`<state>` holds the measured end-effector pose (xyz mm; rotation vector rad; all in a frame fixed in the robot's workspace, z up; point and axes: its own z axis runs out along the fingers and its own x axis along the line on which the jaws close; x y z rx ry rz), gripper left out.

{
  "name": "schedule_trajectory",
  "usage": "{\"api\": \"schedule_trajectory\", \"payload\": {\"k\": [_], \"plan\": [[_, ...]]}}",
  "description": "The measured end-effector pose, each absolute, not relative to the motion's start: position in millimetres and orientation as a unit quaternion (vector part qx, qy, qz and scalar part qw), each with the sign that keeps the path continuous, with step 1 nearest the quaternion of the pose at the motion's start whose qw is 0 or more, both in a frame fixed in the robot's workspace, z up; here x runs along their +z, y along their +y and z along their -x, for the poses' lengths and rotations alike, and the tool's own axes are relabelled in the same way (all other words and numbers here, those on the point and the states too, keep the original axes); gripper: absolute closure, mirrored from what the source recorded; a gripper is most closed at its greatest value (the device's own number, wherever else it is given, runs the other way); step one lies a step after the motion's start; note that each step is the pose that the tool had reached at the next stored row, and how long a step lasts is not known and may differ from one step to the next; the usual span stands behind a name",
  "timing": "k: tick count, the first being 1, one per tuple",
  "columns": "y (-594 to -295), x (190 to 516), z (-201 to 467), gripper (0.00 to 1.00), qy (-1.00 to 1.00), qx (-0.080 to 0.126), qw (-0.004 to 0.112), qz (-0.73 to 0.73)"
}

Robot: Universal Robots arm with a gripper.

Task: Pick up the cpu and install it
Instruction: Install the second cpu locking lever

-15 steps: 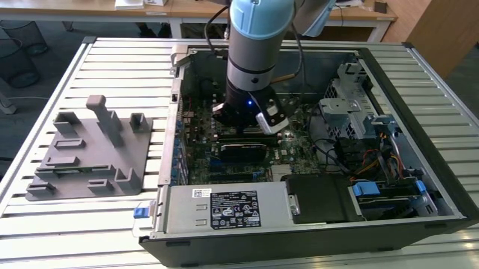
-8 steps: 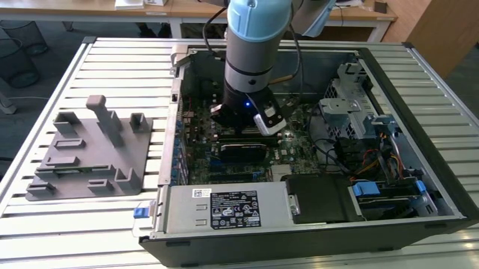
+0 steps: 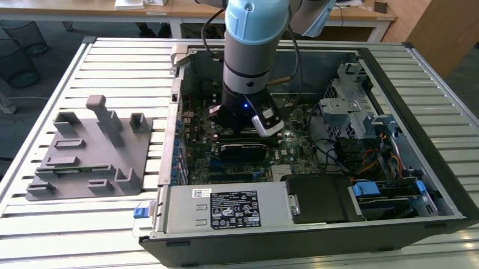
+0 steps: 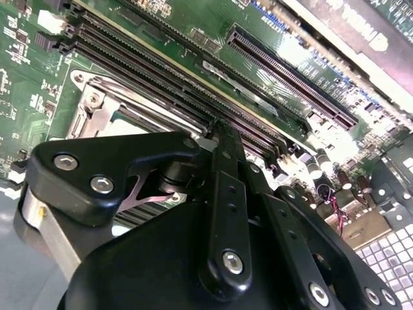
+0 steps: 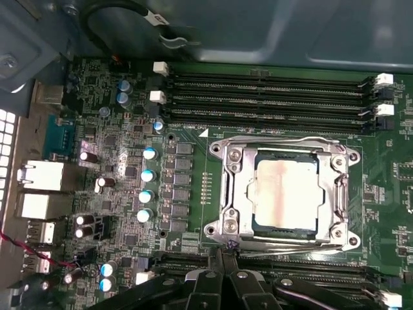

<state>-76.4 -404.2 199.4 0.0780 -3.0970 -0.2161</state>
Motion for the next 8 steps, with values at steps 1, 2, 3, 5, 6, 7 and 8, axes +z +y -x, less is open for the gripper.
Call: {"api": "schedule_trajectory", "payload": {"k": [1,2,3,5,6,7,8], "plan": [[-404.2,198.8,76.6,0.89,-0.997,-0.071,0.018,-0.025],[-404.3,198.4,76.9,0.89,-0.997,-0.072,0.018,-0.025],[-404.3,198.1,77.4,0.89,-0.997,-0.074,0.018,-0.025],[-404.2,197.6,77.9,0.89,-0.996,-0.079,0.018,-0.025],[-404.2,197.4,78.2,0.89,-0.996,-0.082,0.018,-0.025],[-404.2,197.2,78.4,0.89,-0.996,-0.084,0.018,-0.025],[-404.2,196.8,78.7,0.89,-0.996,-0.085,0.018,-0.025]]}}
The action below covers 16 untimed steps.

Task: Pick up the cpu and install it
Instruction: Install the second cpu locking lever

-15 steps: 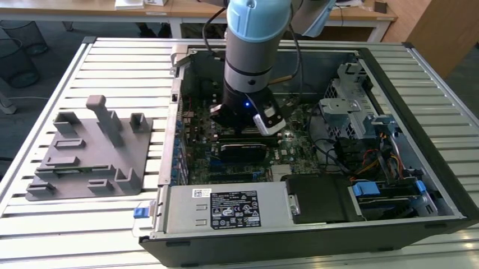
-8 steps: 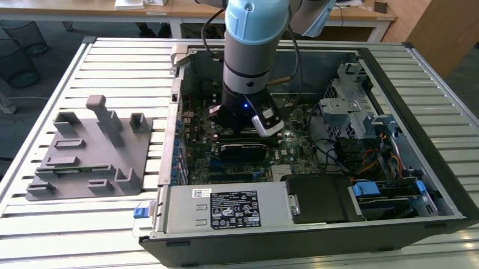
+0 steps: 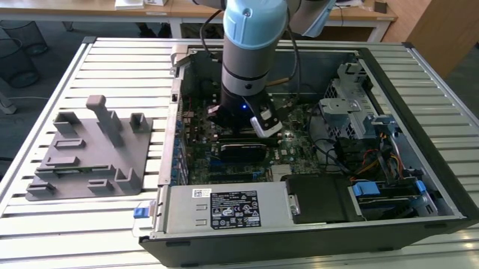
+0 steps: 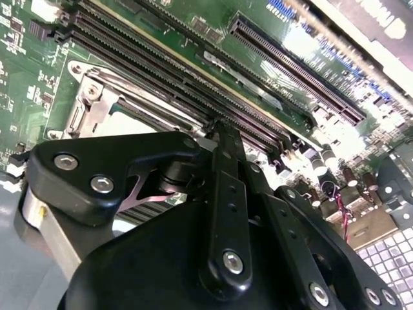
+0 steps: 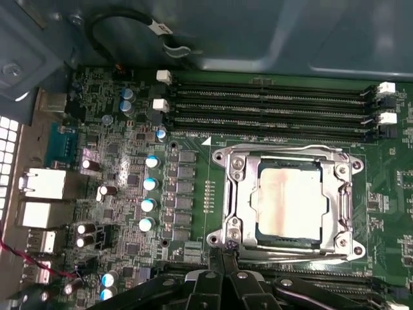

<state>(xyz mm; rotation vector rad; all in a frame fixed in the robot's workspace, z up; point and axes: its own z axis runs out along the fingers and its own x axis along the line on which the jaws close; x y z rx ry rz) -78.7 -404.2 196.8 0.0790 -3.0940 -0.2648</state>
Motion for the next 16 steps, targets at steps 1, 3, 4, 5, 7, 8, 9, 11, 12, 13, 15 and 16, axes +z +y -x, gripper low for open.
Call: {"api": "schedule_trajectory", "payload": {"k": [1,3,4,5,7,8,9,11,12,13,15,16], "plan": [[-404.2,196.4,79.0,0.89,-0.996,-0.086,0.018,-0.025],[-404.2,195.7,79.7,0.89,-0.996,-0.088,0.018,-0.025],[-404.2,195.3,80.1,0.89,-0.996,-0.089,0.018,-0.025],[-404.2,195.0,80.3,0.89,-0.995,-0.090,0.018,-0.026],[-404.2,195.0,80.8,0.89,-0.995,-0.092,0.017,-0.026],[-404.1,194.9,80.8,0.89,-0.995,-0.093,0.017,-0.026],[-404.1,195.0,80.8,0.89,-0.995,-0.093,0.017,-0.026],[-404.2,196.7,80.9,0.89,-0.995,-0.093,0.017,-0.026],[-404.2,198.2,80.9,0.89,-0.995,-0.093,0.017,-0.026],[-404.2,199.8,80.9,0.89,-0.995,-0.093,0.017,-0.026],[-404.2,201.5,80.9,0.89,-0.995,-0.093,0.017,-0.026],[-404.3,201.4,81.0,0.89,-0.995,-0.093,0.017,-0.026]]}}
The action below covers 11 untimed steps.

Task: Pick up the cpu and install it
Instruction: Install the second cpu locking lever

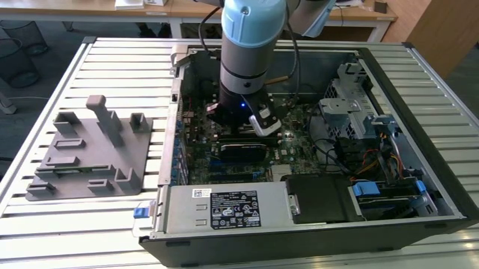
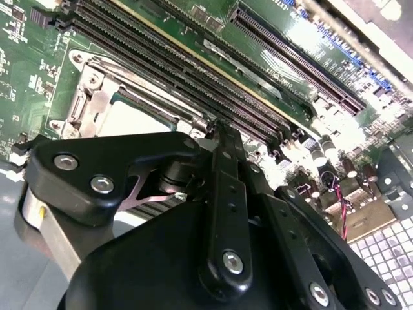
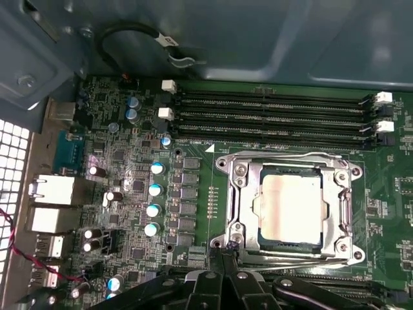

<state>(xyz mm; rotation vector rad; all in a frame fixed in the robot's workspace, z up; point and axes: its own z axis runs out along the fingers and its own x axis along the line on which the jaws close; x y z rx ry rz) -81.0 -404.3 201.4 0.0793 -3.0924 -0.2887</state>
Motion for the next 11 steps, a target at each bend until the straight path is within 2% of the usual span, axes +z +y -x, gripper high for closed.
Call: {"api": "schedule_trajectory", "payload": {"k": [11], "plan": [[-413.8,201.5,80.7,0.89,-0.994,-0.103,0.017,-0.026]]}}
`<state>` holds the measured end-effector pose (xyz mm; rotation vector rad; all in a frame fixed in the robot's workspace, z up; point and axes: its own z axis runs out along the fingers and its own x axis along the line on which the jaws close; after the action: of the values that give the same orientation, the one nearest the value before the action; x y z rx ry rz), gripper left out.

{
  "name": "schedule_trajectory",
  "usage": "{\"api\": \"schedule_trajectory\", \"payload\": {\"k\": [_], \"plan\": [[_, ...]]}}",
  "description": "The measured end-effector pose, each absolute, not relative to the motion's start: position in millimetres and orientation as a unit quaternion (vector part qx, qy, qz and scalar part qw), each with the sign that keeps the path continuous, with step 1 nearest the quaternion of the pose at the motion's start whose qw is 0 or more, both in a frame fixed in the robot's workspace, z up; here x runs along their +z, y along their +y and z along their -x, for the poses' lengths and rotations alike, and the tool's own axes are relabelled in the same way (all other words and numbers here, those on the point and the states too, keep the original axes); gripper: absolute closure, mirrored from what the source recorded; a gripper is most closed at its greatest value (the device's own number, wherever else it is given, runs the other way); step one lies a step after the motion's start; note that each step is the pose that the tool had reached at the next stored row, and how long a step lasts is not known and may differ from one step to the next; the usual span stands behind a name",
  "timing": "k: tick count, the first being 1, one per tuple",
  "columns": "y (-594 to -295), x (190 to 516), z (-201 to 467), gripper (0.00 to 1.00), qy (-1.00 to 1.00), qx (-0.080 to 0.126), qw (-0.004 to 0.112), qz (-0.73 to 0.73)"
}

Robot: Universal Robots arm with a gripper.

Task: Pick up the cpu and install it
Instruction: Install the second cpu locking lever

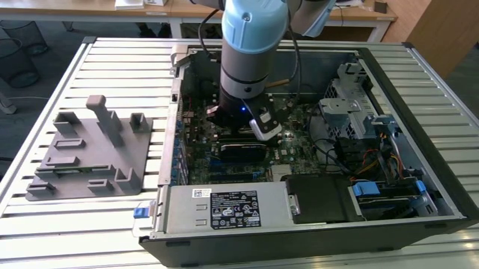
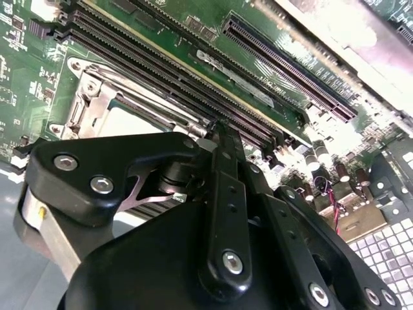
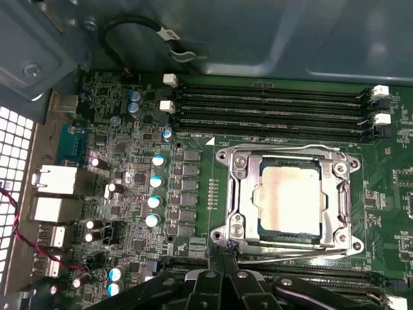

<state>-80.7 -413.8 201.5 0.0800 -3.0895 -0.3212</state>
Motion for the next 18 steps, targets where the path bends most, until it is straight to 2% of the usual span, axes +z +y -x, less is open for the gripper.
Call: {"api": "schedule_trajectory", "payload": {"k": [18], "plan": [[-417.6,195.1,80.6,0.89,-0.990,-0.138,0.016,-0.026]]}}
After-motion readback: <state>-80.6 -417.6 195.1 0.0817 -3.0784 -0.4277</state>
